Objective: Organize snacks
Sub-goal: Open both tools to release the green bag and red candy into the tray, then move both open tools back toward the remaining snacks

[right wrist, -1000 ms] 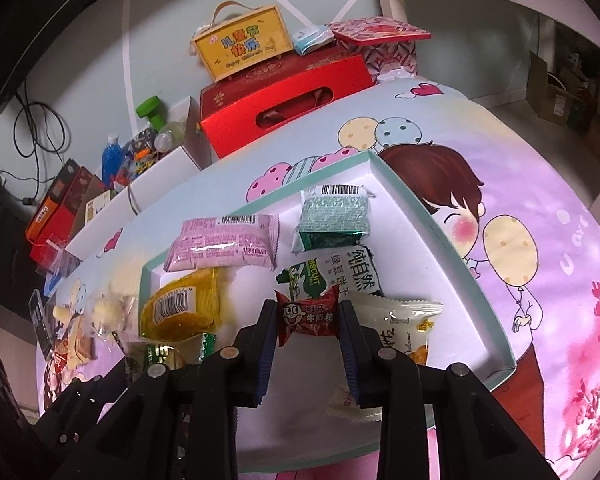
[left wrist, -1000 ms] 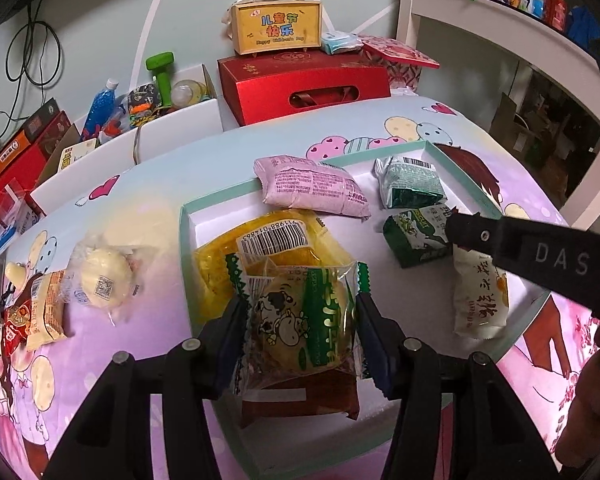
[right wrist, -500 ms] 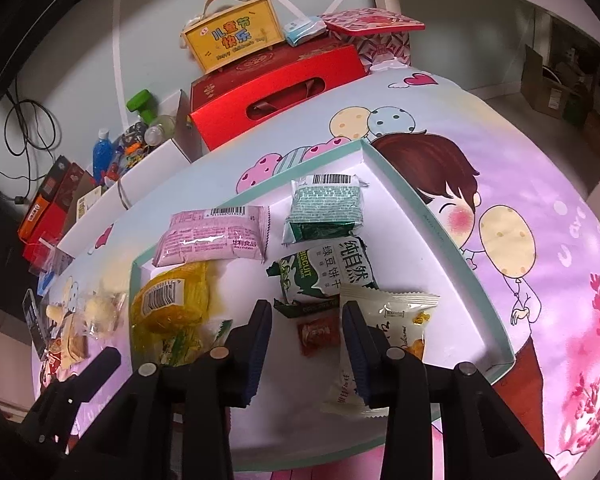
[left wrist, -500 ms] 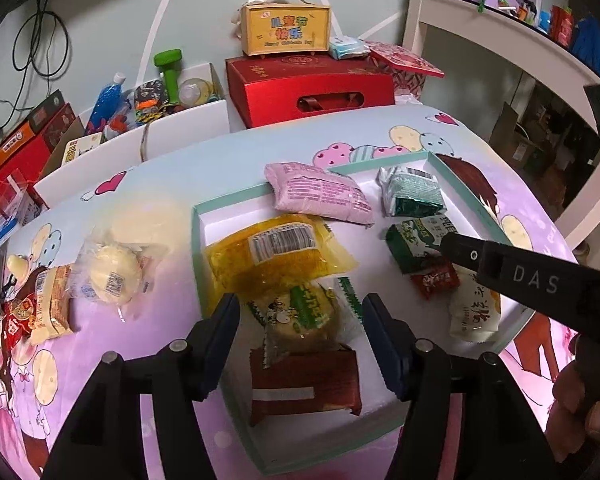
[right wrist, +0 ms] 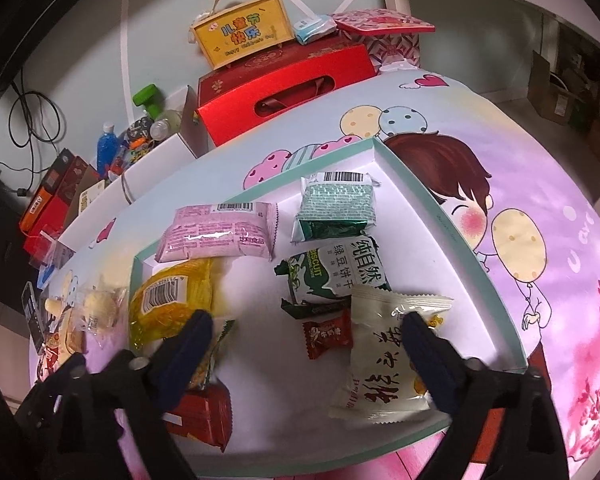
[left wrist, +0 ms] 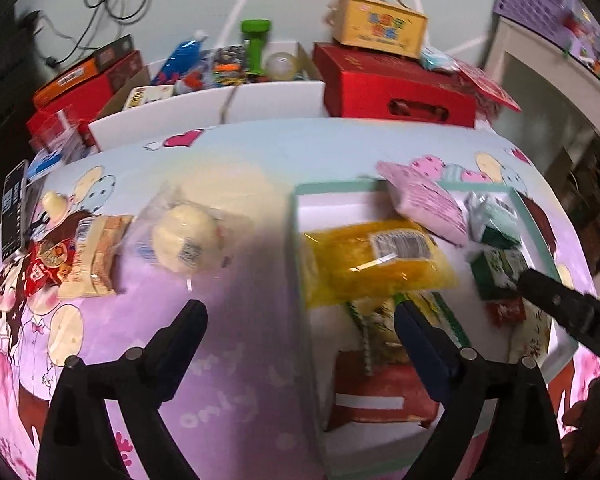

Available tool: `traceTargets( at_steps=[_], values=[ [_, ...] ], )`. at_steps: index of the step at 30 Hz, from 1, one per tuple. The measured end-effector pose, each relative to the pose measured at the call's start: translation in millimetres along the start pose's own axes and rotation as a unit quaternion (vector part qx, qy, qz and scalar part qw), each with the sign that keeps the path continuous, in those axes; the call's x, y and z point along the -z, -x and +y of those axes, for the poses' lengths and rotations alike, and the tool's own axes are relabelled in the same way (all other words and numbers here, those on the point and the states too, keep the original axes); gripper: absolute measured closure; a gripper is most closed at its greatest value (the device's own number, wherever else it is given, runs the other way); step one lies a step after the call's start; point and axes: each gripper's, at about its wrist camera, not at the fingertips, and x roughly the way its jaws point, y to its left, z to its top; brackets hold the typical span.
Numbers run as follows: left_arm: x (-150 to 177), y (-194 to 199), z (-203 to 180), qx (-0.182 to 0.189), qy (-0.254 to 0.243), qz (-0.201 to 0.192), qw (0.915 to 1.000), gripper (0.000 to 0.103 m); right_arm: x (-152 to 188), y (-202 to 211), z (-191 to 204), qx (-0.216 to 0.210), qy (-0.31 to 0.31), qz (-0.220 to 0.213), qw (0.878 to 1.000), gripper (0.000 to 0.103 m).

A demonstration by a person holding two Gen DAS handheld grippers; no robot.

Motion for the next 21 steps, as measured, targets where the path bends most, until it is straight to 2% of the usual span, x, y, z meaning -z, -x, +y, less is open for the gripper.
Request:
traceTargets(
  at_steps=[8,15,18,21],
  values=[
    [-4.8,5.1,17.5,-0.006,0.015,-0.021,0.9996,0.008,1.4,-1.2,5.4,-0.008,0.005,-0.009,1.000,0.000],
    [-10.8,16.0,35.7,-0.012,0.025,-0.055,0.9981,0.008,0.8,1.6,10.3,-0.017,0.011,-0.026,0.999,0.000],
    [-13.5,18.9,43.6,-0.013,0.030,-0.059,0.9977,0.008,1.3,1.3,16.3,-0.025,0.019,-0.025,0.999,0.000],
    [-15.1,20.6,53.1,-0.010,0.036,-0.058,0.9976,0.008,2.6,0.7,22.1,-0.015,0.030,-0.022,0.999,0.000]
  ],
)
